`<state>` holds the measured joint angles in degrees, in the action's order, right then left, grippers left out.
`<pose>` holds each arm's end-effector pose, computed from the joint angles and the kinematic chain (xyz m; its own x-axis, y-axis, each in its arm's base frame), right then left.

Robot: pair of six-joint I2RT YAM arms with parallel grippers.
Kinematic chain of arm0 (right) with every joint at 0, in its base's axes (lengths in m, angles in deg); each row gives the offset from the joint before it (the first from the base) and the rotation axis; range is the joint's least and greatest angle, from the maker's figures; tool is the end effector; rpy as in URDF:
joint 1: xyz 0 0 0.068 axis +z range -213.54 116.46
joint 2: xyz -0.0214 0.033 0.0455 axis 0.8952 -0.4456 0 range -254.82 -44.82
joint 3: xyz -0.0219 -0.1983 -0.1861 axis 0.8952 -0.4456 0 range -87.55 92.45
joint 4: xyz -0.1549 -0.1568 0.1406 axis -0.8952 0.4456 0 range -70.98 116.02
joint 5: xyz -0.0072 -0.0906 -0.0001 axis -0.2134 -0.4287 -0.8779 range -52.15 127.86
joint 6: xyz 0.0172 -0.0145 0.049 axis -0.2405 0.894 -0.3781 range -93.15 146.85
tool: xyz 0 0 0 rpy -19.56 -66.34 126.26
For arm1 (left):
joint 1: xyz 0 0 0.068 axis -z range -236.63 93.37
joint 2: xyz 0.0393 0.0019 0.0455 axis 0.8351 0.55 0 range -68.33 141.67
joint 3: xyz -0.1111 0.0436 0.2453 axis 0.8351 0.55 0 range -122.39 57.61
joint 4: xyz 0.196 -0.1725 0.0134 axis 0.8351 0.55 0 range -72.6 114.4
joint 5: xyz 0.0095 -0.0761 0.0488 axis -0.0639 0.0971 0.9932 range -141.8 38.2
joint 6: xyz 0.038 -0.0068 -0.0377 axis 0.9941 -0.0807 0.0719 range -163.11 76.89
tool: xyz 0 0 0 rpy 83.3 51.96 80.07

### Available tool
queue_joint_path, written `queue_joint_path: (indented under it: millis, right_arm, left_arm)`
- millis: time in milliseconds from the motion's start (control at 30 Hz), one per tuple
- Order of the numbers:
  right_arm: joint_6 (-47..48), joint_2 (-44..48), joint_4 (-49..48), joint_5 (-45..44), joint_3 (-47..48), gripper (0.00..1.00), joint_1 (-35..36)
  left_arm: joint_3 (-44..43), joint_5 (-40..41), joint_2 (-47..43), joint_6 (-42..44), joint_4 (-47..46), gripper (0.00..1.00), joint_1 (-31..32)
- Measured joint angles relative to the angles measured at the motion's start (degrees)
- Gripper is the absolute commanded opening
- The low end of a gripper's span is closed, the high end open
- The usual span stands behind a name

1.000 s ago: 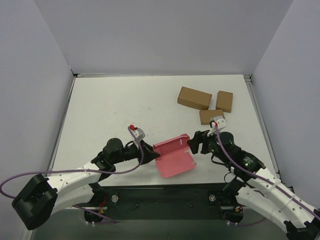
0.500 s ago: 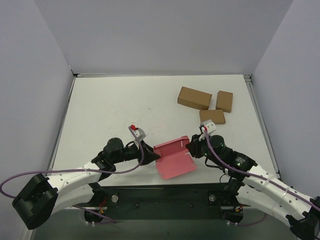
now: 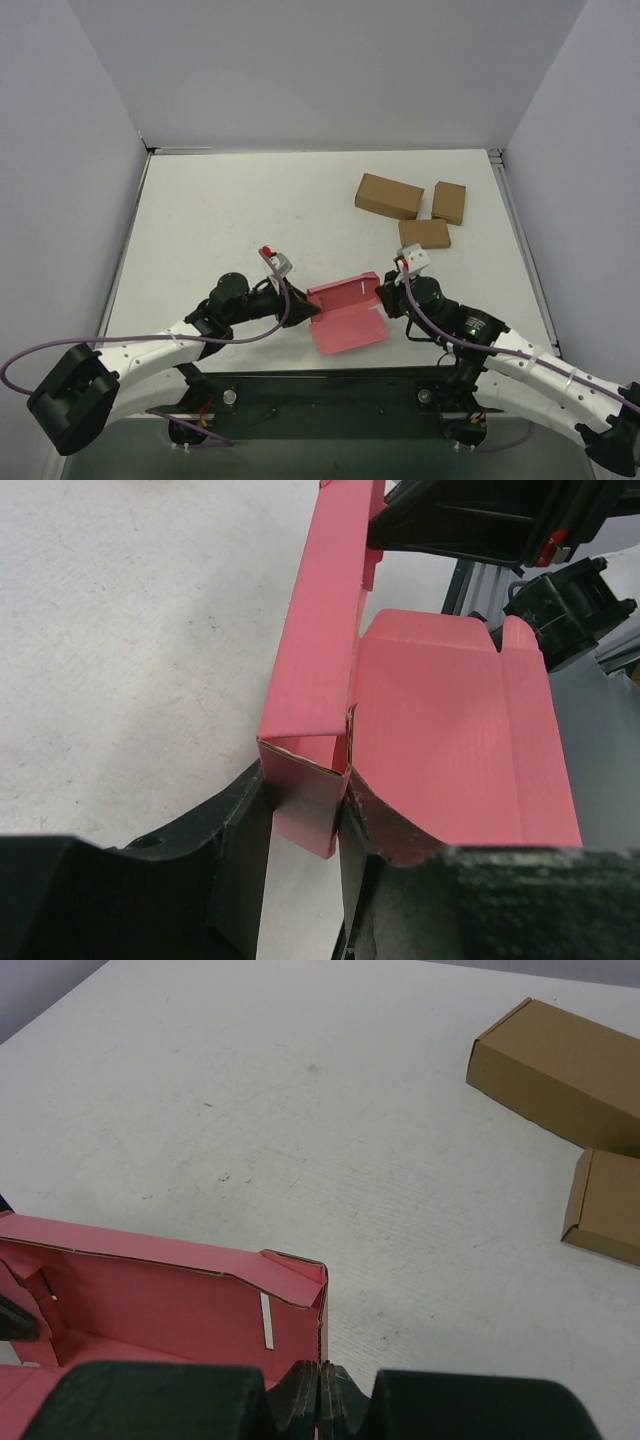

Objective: Fold the paper box

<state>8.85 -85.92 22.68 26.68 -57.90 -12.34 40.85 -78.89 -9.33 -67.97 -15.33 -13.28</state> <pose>0.1171 0.1346 0.2688 -0.3555 0.0418 -0.9338 -0.5651 0.7861 0.2503 0.1415 -0.1560 0.2020 -0.5033 -0.0397 -0.8632 0.8003 0.3553 -0.4830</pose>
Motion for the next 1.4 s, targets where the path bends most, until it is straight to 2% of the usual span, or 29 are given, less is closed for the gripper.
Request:
queue_joint_path:
  millis: [200,333,367,400,467,500,567,600,700,833,1033,1267,1400]
  right_arm:
    - [-0.11,-0.22,-0.24,-7.78,-0.55,0.00,5.66]
    - [-0.26,-1.90,-0.50,-12.55,-0.55,0.00,8.68]
    - [-0.61,-2.40,-0.52,-13.40,-0.55,0.03,9.05]
    - [-1.49,-2.95,-0.52,-14.36,-0.55,0.14,9.31]
    - [-3.45,-3.74,-0.37,-15.82,-0.52,0.27,9.64]
    - [-4.72,-3.80,-0.15,-16.28,-0.52,0.40,9.79]
    - [-7.10,-3.48,0.55,-17.22,-0.37,0.50,10.03]
    - [-8.63,-3.23,1.27,-17.73,-0.13,0.58,10.08]
    - [-11.87,-1.79,3.39,-18.47,0.98,0.69,10.47]
    - [-9.94,-0.24,4.70,-14.53,3.41,0.71,11.54]
    - [-1.97,-3.93,13.05,-5.68,14.62,0.70,13.44]
    - [5.31,-9.31,19.80,-3.52,18.51,0.67,20.57]
    - [8.09,-13.25,22.05,-5.42,18.53,0.63,24.09]
  left_arm:
    - [-0.66,2.54,1.38,0.00,1.05,0.24,0.00]
    - [-1.05,4.13,2.27,0.00,1.51,0.18,0.02]
    - [-1.05,4.46,2.43,0.00,1.53,0.16,0.02]
    - [-1.05,4.92,2.58,0.02,1.57,0.15,0.04]
    - [-1.05,5.62,2.67,0.26,1.57,0.14,0.11]
    - [-1.05,6.14,2.69,0.57,1.55,0.14,0.13]
    - [-0.94,7.54,2.84,1.36,1.51,0.14,0.09]
    - [-0.79,8.09,2.93,1.75,1.36,0.14,0.07]
    - [-0.20,8.31,3.50,3.21,0.98,0.14,0.09]
    - [-0.04,4.55,4.79,4.48,0.81,0.14,0.07]
    - [-0.24,-5.16,5.64,3.28,0.90,0.14,0.07]
    - [-2.12,-14.34,5.64,-1.97,0.66,0.14,0.07]
    - [-2.86,-17.27,5.64,-4.48,0.63,0.14,0.11]
